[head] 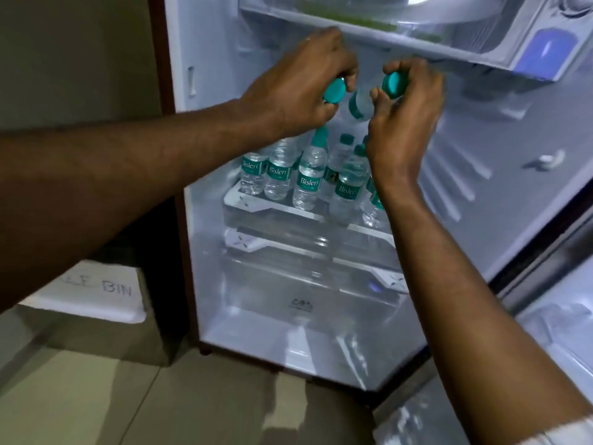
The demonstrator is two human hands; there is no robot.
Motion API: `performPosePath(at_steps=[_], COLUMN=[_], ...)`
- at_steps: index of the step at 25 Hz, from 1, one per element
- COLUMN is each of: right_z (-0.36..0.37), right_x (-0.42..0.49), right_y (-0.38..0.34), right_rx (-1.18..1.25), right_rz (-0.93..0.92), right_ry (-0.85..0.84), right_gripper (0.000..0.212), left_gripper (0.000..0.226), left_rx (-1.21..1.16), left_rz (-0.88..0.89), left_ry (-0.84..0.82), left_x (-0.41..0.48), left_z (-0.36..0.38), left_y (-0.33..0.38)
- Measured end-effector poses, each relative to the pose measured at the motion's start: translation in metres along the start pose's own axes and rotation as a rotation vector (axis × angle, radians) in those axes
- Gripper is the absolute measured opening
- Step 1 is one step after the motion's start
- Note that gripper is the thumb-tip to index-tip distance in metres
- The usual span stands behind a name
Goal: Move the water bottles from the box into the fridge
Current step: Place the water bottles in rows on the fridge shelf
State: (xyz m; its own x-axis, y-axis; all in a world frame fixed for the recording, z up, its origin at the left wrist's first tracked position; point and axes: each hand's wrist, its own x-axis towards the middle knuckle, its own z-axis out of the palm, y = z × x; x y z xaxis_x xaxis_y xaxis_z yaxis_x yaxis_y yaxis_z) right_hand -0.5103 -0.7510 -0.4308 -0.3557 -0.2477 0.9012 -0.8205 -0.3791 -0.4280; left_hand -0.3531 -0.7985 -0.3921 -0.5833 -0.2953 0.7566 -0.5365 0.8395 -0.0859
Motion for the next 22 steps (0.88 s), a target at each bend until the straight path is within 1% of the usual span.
performPosePath(at_steps=[2,4,7,10,12,14,16,19,20,22], right_z=[0.023,0.045,0.076,0.098,0.109,0.115,0.119,0.122,0.123,0.127], right_x=[0.014,0.029,0.047,0.063,0.078,0.087,0.089,0.088,0.086,0.081], right_y=[0.025,0.049,0.083,0.105,0.114,0.121,0.123,0.127,0.125,0.124], right_rx=[-0.017,-0.065,-0.228,-0.287,-0.391,-0.441,-0.454,-0.459,-0.475,-0.535], right_rz=[0.062,0.124,0.103,0.117,0.148,0.152,0.160,0.241,0.246,0.200], right_ry=[0.010,-0.010,-0.109,-0.284,-0.424,-0.546,-0.655,-0.792,-0.829,-0.893], right_gripper=[0.032,0.037,0.039,0.035,0.031,0.030,0.032,0.033,0.032,0.031], left_gripper=[0.025,0.026,0.030,0.034,0.038,0.042,0.043,0.040,0.038,0.037], left_rx=[-0.027,-0.023,-0.047,-0.075,-0.106,-0.164,-0.185,-0.192,-0.186,-0.178], left_rz=[-0.025,-0.061,-0.108,-0.177,-0.261,-0.302,-0.299,-0.296,-0.294,-0.286], left_ry=[0.019,-0.011,-0.074,-0.126,-0.170,-0.234,-0.328,-0.460,-0.481,-0.499], left_x=[0.017,0.034,0.060,0.081,0.090,0.092,0.090,0.085,0.083,0.083], left_z=[0.028,0.054,0.085,0.106,0.121,0.135,0.146,0.162,0.165,0.170], left_y=[-0.024,-0.049,-0.075,-0.087,-0.097,-0.106,-0.112,-0.118,-0.118,-0.122])
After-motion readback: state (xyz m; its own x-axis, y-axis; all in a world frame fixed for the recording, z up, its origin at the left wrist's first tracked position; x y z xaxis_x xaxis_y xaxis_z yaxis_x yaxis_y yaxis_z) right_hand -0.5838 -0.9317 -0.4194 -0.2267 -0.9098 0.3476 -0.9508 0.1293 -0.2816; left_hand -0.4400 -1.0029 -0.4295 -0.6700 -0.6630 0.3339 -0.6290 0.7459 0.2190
